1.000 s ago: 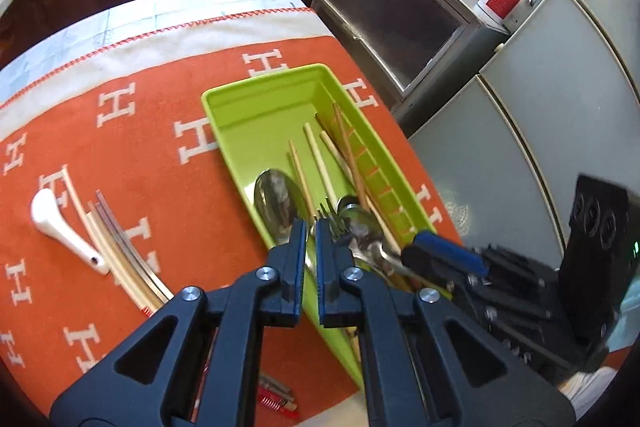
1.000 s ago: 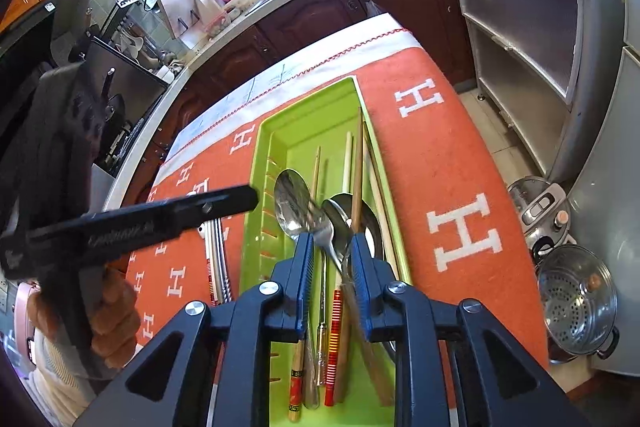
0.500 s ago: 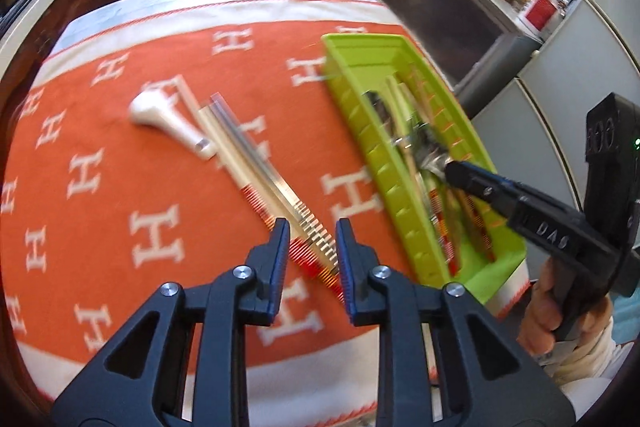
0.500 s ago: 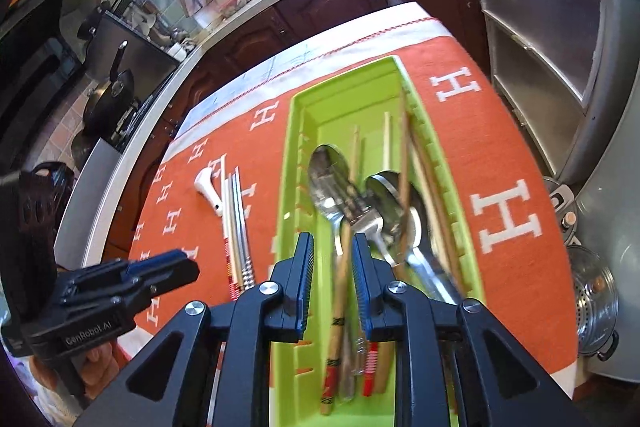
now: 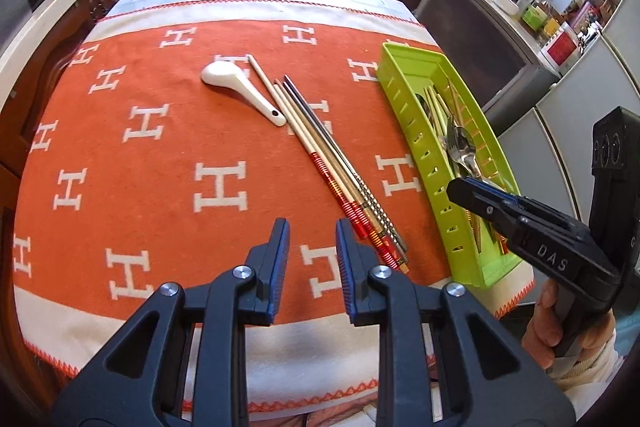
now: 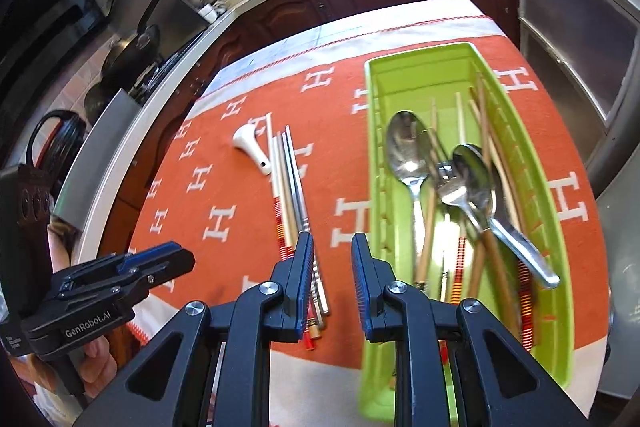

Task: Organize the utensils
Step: 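Lower the right tool onto a steel chopstick and close on it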

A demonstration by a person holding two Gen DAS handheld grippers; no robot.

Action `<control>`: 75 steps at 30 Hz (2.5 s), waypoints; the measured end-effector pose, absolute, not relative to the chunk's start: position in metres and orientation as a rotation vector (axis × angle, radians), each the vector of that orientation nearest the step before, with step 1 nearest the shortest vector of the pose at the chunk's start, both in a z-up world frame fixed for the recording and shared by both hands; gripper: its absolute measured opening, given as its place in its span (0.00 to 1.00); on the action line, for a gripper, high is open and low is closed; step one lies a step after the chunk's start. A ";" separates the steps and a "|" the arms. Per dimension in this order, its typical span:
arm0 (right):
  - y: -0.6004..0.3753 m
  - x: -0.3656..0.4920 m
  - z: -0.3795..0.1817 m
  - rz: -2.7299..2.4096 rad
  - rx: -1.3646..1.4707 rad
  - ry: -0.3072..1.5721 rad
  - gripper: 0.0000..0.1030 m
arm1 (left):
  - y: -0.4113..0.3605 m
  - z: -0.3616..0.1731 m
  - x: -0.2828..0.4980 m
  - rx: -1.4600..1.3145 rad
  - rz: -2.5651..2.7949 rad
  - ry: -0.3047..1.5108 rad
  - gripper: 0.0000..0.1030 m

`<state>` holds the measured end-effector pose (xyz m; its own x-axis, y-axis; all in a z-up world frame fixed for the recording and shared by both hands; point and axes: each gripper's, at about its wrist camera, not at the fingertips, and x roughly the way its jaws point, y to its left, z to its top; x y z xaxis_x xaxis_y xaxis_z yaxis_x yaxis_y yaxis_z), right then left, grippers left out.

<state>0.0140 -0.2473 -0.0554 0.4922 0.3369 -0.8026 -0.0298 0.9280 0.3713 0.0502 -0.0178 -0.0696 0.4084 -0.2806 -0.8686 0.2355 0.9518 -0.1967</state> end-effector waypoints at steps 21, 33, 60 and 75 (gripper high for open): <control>-0.187 0.059 -0.075 0.277 0.150 1.169 0.19 | 0.031 -0.083 0.072 -0.087 -0.145 1.059 0.20; -0.182 0.101 -0.099 0.308 0.054 1.235 0.19 | 0.044 -0.113 0.094 -0.147 -0.098 1.132 0.20; -0.147 0.115 -0.116 0.345 -0.196 1.307 0.07 | 0.042 -0.122 0.097 -0.151 -0.111 1.155 0.20; -0.171 0.112 -0.103 0.288 0.066 1.260 0.05 | 0.020 -0.116 0.105 -0.186 -0.210 1.125 0.20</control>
